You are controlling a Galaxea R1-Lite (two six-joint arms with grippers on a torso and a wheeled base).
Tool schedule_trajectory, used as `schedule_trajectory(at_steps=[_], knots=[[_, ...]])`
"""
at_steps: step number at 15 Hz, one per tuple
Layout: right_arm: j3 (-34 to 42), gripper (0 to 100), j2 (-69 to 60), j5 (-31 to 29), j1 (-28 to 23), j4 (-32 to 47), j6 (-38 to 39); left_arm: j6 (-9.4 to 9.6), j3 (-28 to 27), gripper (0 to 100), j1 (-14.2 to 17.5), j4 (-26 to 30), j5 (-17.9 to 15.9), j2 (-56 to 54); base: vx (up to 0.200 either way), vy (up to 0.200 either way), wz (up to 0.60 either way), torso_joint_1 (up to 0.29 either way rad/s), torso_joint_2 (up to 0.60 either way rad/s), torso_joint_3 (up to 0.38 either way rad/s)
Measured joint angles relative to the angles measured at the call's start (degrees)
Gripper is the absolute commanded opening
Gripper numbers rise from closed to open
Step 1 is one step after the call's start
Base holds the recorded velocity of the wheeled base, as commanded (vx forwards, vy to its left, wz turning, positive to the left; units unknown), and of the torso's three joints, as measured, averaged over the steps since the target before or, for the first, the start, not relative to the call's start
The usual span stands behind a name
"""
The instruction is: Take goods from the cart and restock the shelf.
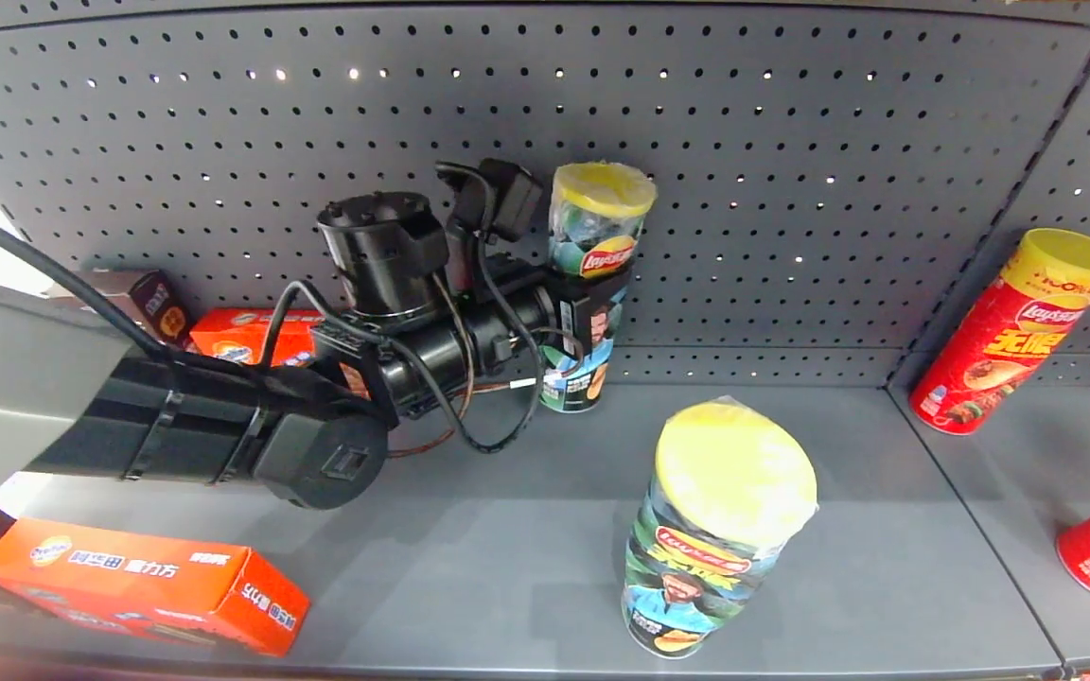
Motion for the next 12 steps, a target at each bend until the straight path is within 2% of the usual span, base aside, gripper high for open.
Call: schedule_trajectory(at_steps=[3, 8, 12], knots=[[-0.04, 100, 0.00, 0.00, 0.00, 0.05, 0.00, -1.16, -0.05, 0, -0.02, -1.74, -1.87, 1.88, 0.000, 0.000, 0.00, 0.000, 0.00, 0.000], [-0.04, 100, 0.02, 0.00, 0.00, 0.10, 0.02, -1.21, 0.39, 0, 0.11, -1.80, -4.39, 4.17, 0.000, 0.000, 0.00, 0.000, 0.00, 0.000], [-0.09, 100, 0.02, 0.00, 0.18, 0.10, 0.05, -1.26, -0.28, 0, -0.35, -2.13, -4.46, 6.29, 0.000, 0.000, 0.00, 0.000, 0.00, 0.000]])
